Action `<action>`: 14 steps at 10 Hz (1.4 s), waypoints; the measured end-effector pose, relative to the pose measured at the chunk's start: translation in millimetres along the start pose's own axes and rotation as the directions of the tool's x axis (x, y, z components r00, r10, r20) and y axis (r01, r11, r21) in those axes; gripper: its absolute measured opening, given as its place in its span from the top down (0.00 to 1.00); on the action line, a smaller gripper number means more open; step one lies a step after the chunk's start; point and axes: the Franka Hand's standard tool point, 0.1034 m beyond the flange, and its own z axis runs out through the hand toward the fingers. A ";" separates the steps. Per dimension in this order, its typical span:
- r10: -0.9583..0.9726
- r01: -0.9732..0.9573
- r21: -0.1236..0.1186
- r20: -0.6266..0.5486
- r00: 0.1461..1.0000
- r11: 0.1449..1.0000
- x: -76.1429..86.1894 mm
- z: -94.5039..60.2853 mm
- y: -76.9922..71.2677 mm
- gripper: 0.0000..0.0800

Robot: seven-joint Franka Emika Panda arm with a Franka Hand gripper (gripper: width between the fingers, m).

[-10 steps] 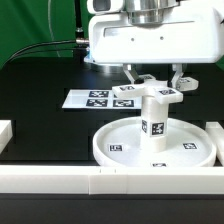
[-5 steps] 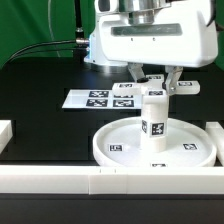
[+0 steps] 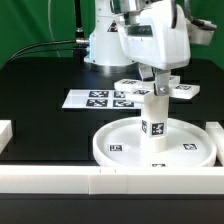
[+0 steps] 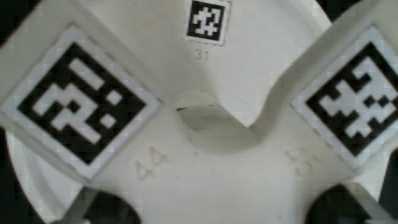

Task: Assemble round table

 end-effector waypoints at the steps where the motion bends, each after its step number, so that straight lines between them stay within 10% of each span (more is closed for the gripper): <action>1: 0.075 -0.075 0.000 -0.002 0.997 0.997 -0.1 -0.1 -0.1 0.44; 9: 0.453 -0.453 0.005 0.001 0.892 0.892 -0.1 0.1 -0.9 0.42; 10: 0.435 -0.435 0.003 0.002 0.900 0.900 -0.6 -0.8 -1.1 0.25; 14: 0.346 -0.347 0.013 0.040 0.937 0.938 -8.7 -21.1 -8.6 0.19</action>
Offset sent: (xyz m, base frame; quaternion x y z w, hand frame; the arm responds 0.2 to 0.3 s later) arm -0.0053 0.0021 -0.0026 -0.0224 0.0103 0.1901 0.9815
